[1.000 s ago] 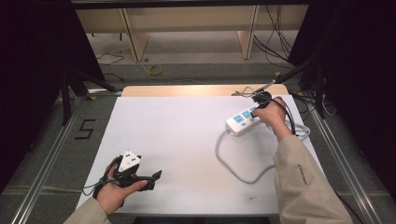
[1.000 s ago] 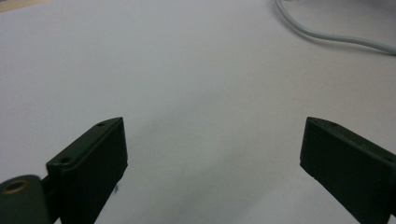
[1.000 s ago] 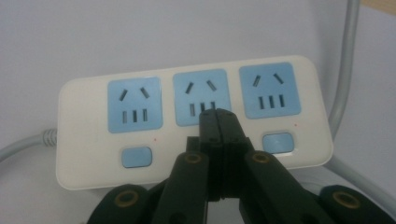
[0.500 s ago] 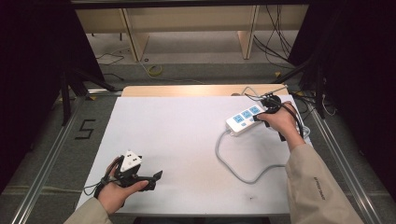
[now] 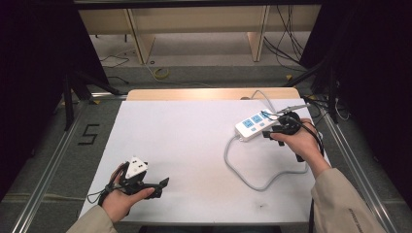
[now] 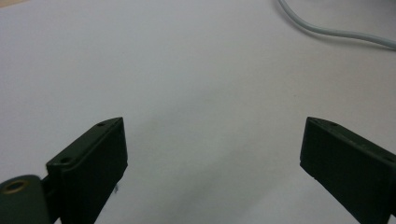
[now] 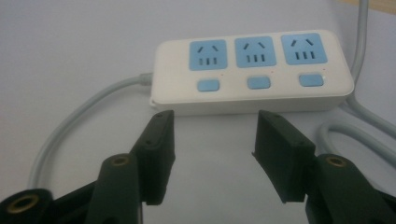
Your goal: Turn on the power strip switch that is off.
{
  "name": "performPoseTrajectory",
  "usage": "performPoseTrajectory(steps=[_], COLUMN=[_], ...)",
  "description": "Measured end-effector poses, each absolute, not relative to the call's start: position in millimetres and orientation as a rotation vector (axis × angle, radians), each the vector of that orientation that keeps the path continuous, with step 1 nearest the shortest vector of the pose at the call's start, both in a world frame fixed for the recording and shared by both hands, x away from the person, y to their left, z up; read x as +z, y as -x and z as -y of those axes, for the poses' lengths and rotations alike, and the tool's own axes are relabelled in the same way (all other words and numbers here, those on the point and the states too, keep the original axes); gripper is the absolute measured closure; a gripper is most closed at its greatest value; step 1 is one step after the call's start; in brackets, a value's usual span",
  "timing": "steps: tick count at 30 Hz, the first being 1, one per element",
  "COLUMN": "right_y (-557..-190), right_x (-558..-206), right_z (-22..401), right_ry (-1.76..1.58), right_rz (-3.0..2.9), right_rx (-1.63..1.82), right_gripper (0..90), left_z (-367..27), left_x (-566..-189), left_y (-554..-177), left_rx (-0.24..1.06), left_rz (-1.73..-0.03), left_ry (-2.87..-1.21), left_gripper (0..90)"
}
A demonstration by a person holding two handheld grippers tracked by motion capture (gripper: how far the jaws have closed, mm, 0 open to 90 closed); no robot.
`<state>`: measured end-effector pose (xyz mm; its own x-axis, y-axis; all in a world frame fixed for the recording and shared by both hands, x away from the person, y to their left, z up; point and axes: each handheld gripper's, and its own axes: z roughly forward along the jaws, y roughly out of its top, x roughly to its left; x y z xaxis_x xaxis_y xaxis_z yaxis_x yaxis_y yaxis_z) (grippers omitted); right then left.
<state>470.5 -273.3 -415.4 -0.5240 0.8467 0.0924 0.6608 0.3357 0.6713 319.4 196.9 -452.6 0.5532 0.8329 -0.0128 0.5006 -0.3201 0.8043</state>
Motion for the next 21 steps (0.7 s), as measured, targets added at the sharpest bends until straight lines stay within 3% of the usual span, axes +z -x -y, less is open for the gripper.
performPoseTrajectory(steps=[12, 21], right_y=[-391.0, -362.8], right_x=[-429.1, -440.8], right_z=[270.9, 272.4], right_ry=[-1.255, -1.217], right_rz=[-2.234, -2.231], right_rx=[1.22, 1.221], right_gripper=[36.9, 35.8], left_z=[-196.8, -196.0], left_x=[-452.8, -451.9], left_y=[-319.2, -319.4], left_rx=[0.531, 0.537], left_rz=[-1.08, -1.069], left_ry=[-1.986, -1.992], left_gripper=[7.0, 7.0])
